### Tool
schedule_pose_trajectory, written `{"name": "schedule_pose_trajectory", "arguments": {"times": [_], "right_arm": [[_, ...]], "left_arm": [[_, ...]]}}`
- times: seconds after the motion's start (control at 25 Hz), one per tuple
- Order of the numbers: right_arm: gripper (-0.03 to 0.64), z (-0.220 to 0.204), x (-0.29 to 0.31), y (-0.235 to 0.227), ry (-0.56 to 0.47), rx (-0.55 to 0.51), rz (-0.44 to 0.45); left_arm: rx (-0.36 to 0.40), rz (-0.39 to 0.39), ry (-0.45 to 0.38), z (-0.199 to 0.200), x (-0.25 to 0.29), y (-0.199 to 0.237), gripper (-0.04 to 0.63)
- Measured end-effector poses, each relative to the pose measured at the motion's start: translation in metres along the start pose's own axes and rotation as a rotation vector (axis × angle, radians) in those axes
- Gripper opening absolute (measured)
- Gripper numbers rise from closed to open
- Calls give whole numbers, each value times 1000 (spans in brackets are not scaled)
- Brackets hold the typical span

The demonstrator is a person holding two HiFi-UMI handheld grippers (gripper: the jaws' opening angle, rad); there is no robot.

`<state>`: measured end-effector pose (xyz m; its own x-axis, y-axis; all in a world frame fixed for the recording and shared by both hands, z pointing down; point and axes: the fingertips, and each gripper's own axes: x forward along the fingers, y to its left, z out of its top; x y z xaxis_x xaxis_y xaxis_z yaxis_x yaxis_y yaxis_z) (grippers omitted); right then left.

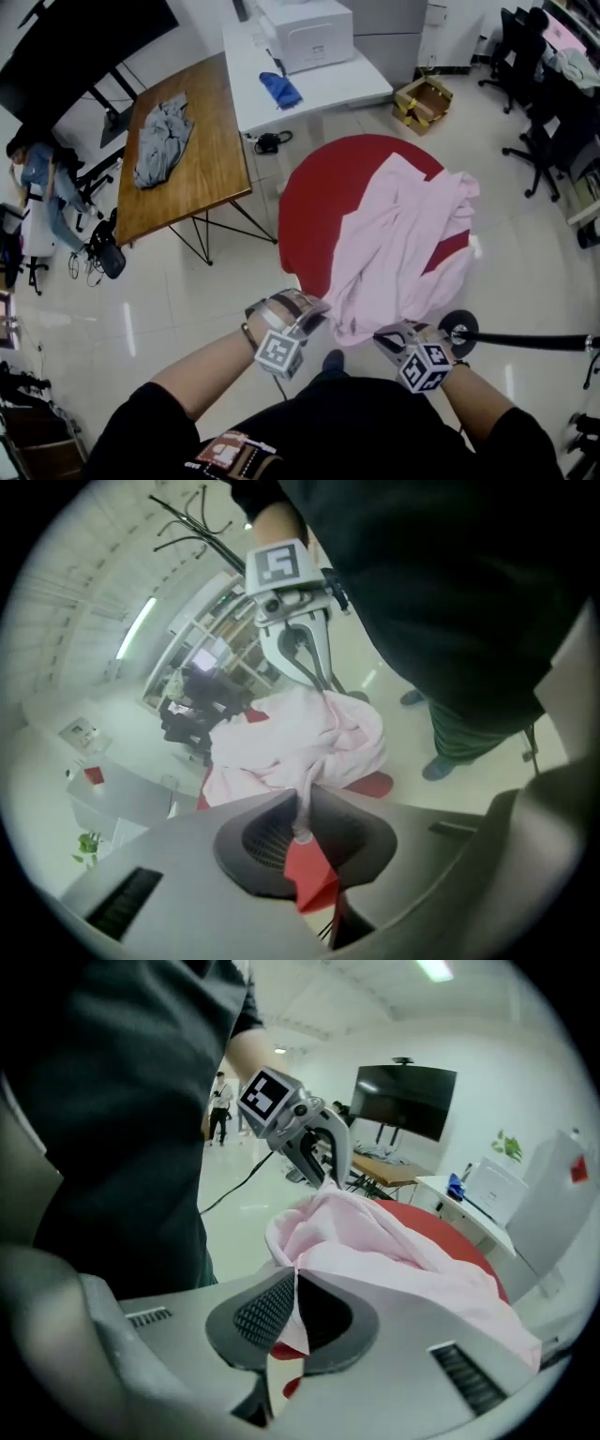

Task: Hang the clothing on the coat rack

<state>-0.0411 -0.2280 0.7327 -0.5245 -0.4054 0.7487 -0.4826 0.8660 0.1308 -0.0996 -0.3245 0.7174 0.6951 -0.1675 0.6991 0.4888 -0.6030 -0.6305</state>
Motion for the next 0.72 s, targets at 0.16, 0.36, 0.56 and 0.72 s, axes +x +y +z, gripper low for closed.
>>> {"name": "schedule_pose_trajectory", "arguments": {"times": [0.16,0.36,0.56,0.72], "right_arm": [[6,11,-67,-14,-169,178,-51],[6,38,-165,-33,-415,309,-105],[6,60,-271,-42,-654,323,-190],[6,75,-358,-38,-811,305,-298]], "left_arm": [[-51,31,-25,30,-37,31,28],[-146,29,-73,86,-69,69,25],[-143,138,-159,153,-100,132,25],[-121,181,-251,217,-123,171,24]]}}
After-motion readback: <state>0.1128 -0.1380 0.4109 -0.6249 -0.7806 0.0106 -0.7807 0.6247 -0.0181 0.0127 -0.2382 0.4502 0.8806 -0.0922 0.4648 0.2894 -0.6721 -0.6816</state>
